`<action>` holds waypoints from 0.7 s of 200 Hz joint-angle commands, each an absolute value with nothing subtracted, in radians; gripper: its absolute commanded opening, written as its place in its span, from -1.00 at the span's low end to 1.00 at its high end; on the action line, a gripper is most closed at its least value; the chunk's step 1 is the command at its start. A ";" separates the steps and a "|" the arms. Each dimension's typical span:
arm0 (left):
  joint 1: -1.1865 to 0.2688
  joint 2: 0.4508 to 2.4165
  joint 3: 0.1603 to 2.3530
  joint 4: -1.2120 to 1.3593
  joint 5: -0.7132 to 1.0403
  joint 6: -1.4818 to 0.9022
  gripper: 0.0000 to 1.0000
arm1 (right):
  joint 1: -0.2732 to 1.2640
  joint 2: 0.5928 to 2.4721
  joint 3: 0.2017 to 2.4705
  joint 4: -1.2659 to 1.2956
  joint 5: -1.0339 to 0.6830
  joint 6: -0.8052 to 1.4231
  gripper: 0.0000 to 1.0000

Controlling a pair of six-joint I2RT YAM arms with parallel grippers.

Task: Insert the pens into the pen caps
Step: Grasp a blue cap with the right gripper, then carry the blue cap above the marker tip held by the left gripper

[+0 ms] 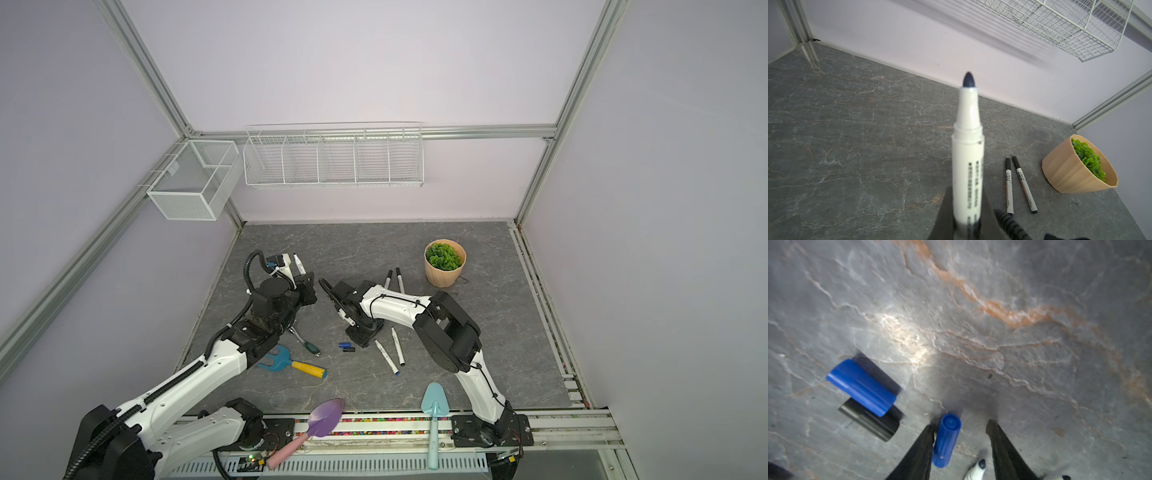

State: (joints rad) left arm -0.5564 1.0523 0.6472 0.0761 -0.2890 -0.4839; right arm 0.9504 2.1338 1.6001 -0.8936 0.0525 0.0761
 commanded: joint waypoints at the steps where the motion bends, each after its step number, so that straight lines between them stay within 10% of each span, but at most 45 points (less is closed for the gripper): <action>1: -0.552 1.049 0.638 0.078 -0.280 -0.471 -1.00 | 0.947 2.124 1.568 -0.915 0.048 0.063 -0.23; 56: -0.552 1.073 0.648 0.083 -0.150 -0.421 -1.00 | 0.909 2.075 1.555 -0.832 0.024 0.065 -0.76; 140: -0.703 1.199 0.678 0.219 0.173 -0.229 -1.00 | 0.502 1.468 1.205 -0.180 -0.462 0.458 -0.81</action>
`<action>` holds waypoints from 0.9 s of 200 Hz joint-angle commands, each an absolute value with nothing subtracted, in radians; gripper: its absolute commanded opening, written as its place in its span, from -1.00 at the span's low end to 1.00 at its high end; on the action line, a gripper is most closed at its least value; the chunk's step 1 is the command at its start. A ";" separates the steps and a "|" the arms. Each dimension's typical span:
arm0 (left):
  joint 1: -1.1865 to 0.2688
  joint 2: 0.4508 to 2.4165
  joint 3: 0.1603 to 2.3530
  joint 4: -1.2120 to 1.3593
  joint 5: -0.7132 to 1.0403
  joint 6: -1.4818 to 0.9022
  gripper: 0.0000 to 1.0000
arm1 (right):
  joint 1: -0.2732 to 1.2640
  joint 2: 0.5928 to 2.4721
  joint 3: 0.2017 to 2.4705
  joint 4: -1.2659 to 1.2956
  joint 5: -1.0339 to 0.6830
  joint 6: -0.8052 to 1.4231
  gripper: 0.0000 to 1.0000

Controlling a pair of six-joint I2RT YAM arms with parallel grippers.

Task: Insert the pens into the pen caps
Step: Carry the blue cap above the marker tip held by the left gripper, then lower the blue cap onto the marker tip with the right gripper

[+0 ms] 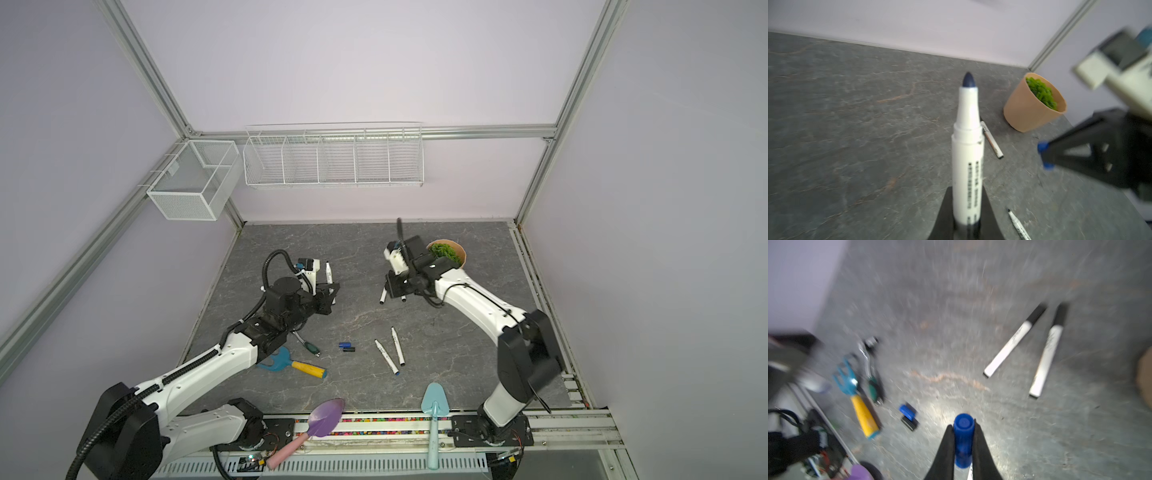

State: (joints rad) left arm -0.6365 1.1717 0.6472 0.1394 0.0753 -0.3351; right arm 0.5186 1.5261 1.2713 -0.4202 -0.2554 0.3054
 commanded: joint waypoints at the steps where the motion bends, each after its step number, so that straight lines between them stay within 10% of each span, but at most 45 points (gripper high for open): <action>1: -0.705 1.203 0.679 0.220 0.174 -0.227 -1.00 | 0.501 1.467 1.204 -0.176 -0.469 0.460 -0.81; 180: -0.748 1.267 0.718 0.236 0.226 -0.219 -1.00 | 0.566 1.568 1.244 0.022 -0.639 0.540 -0.79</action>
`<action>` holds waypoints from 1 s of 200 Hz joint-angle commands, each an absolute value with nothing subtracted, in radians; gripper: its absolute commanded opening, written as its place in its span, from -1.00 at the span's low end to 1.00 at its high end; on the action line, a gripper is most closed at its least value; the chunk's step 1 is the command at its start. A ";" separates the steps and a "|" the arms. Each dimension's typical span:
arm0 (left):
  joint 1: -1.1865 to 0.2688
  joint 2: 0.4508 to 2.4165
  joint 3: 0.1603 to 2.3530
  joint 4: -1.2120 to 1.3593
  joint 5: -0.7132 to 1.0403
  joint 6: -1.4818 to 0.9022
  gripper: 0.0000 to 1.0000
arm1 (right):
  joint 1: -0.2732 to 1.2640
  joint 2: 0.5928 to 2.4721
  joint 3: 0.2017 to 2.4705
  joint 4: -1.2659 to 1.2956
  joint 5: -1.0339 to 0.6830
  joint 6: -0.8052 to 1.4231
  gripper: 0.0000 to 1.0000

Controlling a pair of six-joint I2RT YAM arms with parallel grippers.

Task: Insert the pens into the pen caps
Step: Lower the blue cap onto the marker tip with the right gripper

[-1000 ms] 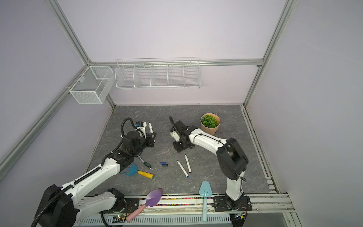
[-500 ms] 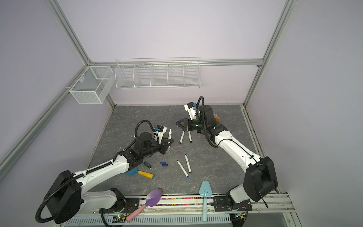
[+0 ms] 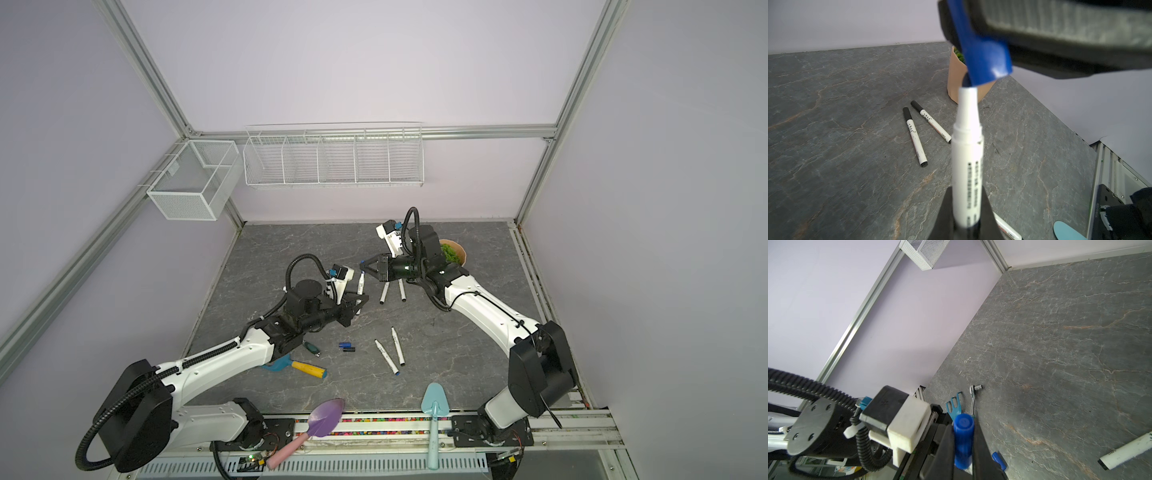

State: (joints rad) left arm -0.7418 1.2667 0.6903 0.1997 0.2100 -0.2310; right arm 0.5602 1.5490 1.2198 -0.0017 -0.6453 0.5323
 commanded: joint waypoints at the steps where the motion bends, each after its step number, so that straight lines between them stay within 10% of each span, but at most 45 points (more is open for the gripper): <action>1: -0.748 1.266 0.718 0.237 0.226 -0.219 -1.00 | 0.565 1.569 1.244 0.022 -0.639 0.540 -0.79; 200: -0.749 1.270 0.720 0.237 0.204 -0.218 -1.00 | 0.566 1.530 1.240 -0.028 -0.633 0.494 -0.79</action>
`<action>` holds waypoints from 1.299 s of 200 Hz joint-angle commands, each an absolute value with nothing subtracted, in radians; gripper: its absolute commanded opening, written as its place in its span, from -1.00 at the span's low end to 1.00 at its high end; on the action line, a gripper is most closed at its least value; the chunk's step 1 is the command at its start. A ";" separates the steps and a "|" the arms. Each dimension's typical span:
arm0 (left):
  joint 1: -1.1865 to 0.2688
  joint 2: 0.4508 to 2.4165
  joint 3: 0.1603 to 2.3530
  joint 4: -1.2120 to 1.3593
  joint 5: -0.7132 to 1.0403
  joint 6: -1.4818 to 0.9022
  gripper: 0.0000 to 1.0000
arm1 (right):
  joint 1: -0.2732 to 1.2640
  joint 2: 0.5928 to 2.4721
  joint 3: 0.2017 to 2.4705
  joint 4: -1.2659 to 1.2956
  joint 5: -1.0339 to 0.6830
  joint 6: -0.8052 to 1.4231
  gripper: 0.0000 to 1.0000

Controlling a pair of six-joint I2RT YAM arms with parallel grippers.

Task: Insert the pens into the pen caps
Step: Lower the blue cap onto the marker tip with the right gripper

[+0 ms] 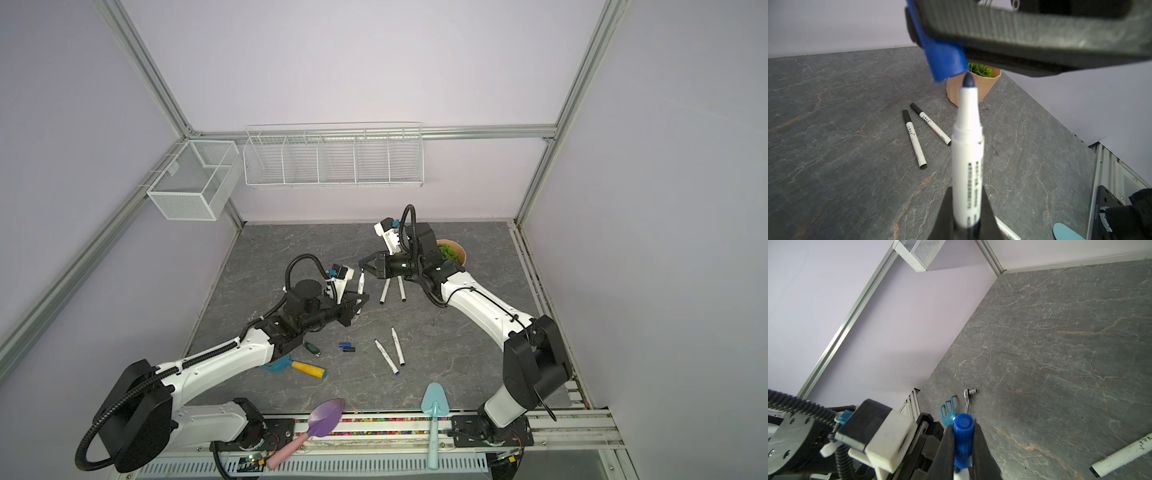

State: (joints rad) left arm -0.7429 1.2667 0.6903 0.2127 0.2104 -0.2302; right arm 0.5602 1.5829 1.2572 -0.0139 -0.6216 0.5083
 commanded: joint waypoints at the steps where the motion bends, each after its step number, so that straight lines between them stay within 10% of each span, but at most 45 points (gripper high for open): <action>1: -0.749 1.269 0.720 0.236 0.204 -0.218 -1.00 | 0.565 1.529 1.240 -0.028 -0.633 0.495 -0.79; 260: -0.746 1.327 0.798 0.365 0.230 -0.255 -1.00 | 0.600 1.437 1.168 -0.133 -0.629 0.399 -0.78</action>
State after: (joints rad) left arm -0.7540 1.3079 0.7452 0.2832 0.2565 -0.2379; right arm 0.5659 1.4567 1.1980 -0.0486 -0.5613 0.4431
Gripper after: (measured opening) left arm 0.111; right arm 0.141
